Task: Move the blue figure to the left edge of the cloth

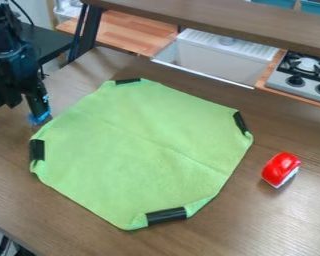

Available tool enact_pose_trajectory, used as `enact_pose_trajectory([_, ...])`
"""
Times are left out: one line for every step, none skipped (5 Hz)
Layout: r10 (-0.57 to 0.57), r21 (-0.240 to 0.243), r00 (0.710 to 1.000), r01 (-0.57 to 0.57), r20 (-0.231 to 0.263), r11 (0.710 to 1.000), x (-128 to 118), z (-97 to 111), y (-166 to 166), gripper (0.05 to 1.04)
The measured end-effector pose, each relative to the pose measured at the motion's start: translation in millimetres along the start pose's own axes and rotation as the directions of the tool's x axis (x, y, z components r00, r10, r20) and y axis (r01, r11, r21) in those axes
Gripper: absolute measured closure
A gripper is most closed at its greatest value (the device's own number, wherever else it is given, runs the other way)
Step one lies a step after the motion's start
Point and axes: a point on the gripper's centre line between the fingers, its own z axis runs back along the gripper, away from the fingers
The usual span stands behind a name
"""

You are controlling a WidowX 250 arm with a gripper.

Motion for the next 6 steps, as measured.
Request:
enact_pose_trajectory([0.002, -0.031, 0.998, -0.001, 0.059, 1.0, 3.8, 27.5, -1.3, 0.083])
enact_pose_trajectory([0.021, -0.038, 0.989, -0.016, 0.144, 0.999, 5.5, 64.8, -7.5, 0.083])
enact_pose_trajectory([0.017, -0.035, 0.989, -0.012, 0.149, 0.999, 5.4, 66.9, -7.9, 0.083])
enact_pose_trajectory([0.017, -0.035, 0.989, -0.012, 0.149, 0.999, 5.4, 66.9, -7.9, 0.083])
enact_pose_trajectory([0.017, -0.034, 0.989, -0.012, 0.15, 0.999, 5.8, 67.2, -7.6, 0.083])
enact_pose_trajectory([0.017, -0.035, 0.989, -0.012, 0.149, 0.999, 5.4, 66.9, -7.9, 0.083])
